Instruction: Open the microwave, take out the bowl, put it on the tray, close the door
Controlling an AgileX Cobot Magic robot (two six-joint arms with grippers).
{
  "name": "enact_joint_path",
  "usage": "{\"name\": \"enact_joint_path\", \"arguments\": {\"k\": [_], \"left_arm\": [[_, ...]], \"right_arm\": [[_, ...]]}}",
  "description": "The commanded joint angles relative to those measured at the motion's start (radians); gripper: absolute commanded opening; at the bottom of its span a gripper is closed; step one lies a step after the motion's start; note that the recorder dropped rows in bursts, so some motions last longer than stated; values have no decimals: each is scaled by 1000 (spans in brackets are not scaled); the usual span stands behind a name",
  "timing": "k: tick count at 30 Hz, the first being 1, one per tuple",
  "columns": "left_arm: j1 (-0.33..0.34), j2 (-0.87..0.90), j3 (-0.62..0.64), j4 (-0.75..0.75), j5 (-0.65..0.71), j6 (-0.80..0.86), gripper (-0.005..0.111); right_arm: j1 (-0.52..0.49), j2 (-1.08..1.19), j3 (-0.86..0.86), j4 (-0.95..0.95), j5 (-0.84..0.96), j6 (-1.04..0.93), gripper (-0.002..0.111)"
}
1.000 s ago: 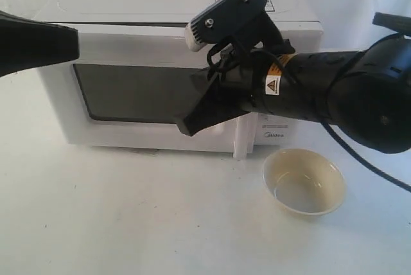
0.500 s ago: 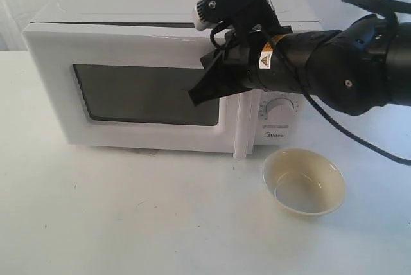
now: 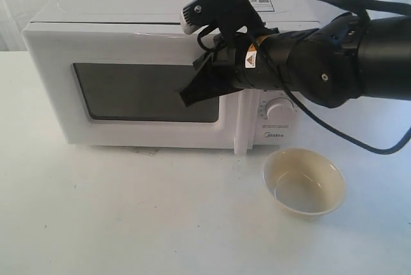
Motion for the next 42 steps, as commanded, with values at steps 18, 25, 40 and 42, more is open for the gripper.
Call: {"name": "enact_joint_path", "arguments": {"k": [18,25,40,42], "left_arm": [[-8,-8,-3,-2,3,-13,0],[-8,-8,-3,-2,3,-13,0],[-8,-8,-3,-4,3,-13,0],[-8,-8,-3,-4,3,-13,0]], "right_arm": [[-73,-12,-69,5,145,-49,0],[31,-265,15,183,333,-1,0],[37,-508,15,205,433,51,0],[37,-508,15,139,433,51,0]]}}
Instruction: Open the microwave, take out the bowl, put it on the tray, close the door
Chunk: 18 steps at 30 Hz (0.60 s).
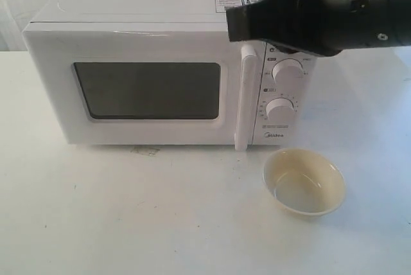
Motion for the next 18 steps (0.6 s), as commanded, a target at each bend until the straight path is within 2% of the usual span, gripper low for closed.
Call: {"name": "enact_joint_path", "arguments": {"k": [1,7,13,18], "left_arm": [[-8,-7,-3,-4,1,-11,0],[-8,-7,-3,-4,1,-11,0],[-8,-7,-3,-4,1,-11,0],[-8,-7,-3,-4,1,-11,0]], "right_arm": [[0,-9,4,-150,3,-26,0],[0,-65,32,-345,2,-26,0],[-7,-161,101,-369,-9,-26,0],[-98,-250,201,-369,-58,-26,0]]}}
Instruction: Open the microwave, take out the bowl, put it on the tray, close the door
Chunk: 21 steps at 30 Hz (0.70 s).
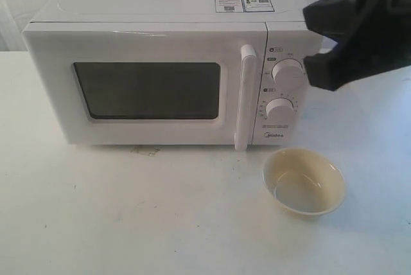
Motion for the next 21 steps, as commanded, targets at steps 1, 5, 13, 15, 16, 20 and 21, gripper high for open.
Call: {"name": "enact_joint_path", "arguments": {"k": [1,5,13,15,16,20,21], "left_arm": [[-8,-7,-3,-4,1,-9,0],[-8,-7,-3,-4,1,-9,0],[-8,-7,-3,-3,1,-6,0],[-8,-7,-3,-3,1,-6,0],[-8,-7,-3,-3,1,-6,0],[-8,-7,-3,-3,1,-6,0],[-8,-7,-3,-3,1,-6,0]], "right_arm": [[-93,-87,97,-6,-52,-8,0],[-186,-180,209,24,-77,-8,0],[-328,-433,437,38,-92,-8,0],[-358,-507,496,38,-103,-8,0],[-371,-547,525,38,-109,-8,0],[-407,-699,628,59,-117,-8,0],[-413,-742,656,63,-117,-8,0]]}}
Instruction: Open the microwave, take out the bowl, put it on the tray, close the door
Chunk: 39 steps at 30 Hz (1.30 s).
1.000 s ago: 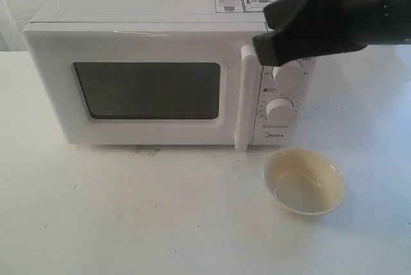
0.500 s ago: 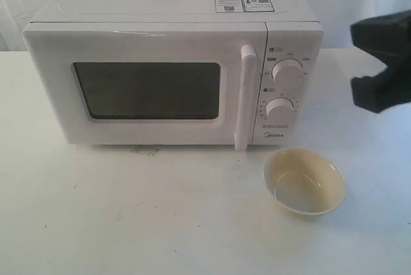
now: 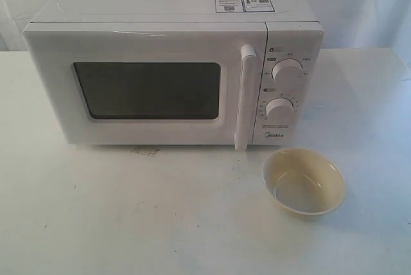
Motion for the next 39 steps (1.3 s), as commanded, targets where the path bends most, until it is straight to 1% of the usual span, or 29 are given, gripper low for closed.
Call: {"name": "enact_joint_path", "arguments": {"k": [1,5,13,30,35,39], "left_arm": [[-8,-7,-3,-3,1,-6,0],[-8,-7,-3,-3,1,-6,0],[-8,-7,-3,-3,1,-5,0],[-8,-7,-3,-3,1,-5,0],[-8,-7,-3,-3,1,-5,0],[-8,-7,-3,-3,1,-5,0]], "right_arm": [[-39,-180,124,36,-21,-8,0],[-44,-302,221,42,-21,16,0],[-46,-302,363,34,-28,17,0],[-46,-302,363,34,-20,-1,0],[-105,-302,363,33,-18,-8,0],[-105,-302,363,38,-18,-1,0]]}}
